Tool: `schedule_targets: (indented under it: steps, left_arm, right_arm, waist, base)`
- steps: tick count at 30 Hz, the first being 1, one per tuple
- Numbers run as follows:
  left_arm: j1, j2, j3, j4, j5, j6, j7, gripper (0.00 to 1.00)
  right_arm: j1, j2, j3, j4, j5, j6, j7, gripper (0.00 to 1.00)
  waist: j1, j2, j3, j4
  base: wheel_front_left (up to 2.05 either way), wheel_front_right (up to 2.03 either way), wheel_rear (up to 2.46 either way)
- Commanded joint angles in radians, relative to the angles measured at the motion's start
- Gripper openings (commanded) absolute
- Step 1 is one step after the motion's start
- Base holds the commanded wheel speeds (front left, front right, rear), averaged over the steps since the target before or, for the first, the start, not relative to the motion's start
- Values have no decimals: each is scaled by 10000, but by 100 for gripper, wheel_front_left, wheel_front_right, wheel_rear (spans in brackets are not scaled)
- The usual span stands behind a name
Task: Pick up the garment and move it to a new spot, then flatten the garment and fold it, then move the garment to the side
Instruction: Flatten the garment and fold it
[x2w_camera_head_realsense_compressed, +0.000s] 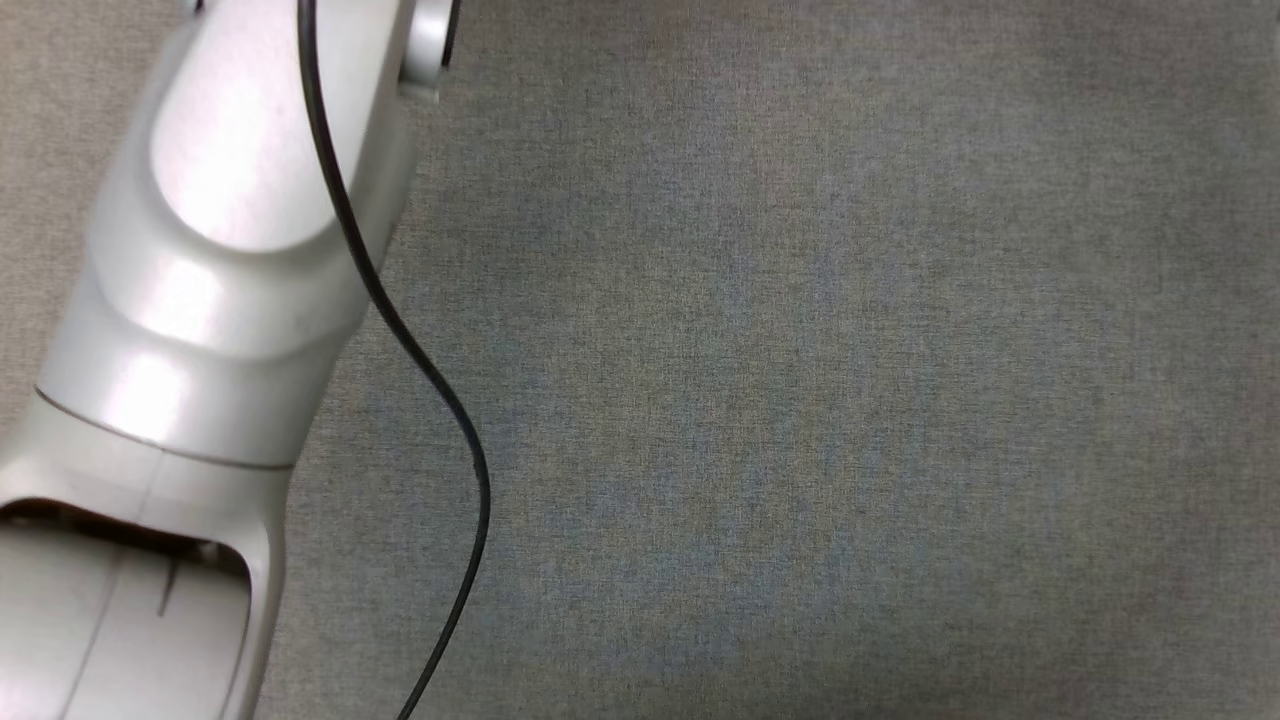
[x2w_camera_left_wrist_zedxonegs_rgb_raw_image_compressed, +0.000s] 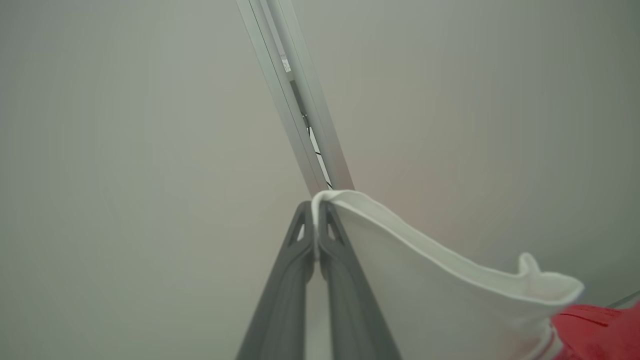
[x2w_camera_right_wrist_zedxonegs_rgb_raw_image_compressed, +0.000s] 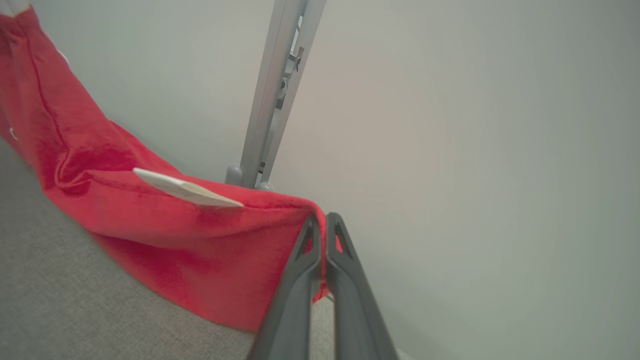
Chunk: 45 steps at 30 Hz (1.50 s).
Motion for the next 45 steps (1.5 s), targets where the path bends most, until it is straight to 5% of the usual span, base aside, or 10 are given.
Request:
schedule_targets:
  steps: [1, 25, 45]
  left_arm:
    - [244, 65, 43, 18, -16, -27, -32, 0]
    - [4313, 529, -1220, 3089, 513, -1790, -34, 0]
    - [6413, 1096, -2798, 4907, 943, -3216, 58, 0]
  right_arm:
    - [218, -15, -17, 57, -12, -1, -53, 0]
    - [4565, 734, 1213, 2007, 967, -1, -53, 0]
    - [6490, 1243, 2912, 3518, 3715, -1, 70, 0]
  waist:
    - [-1, 0, -139, 15]
    - [-1, 0, -3831, 217]
    - [-1, 0, -5937, 507]
  base:
    - [0, 0, 0]
    - [0, 0, 0]
    - [0, 0, 0]
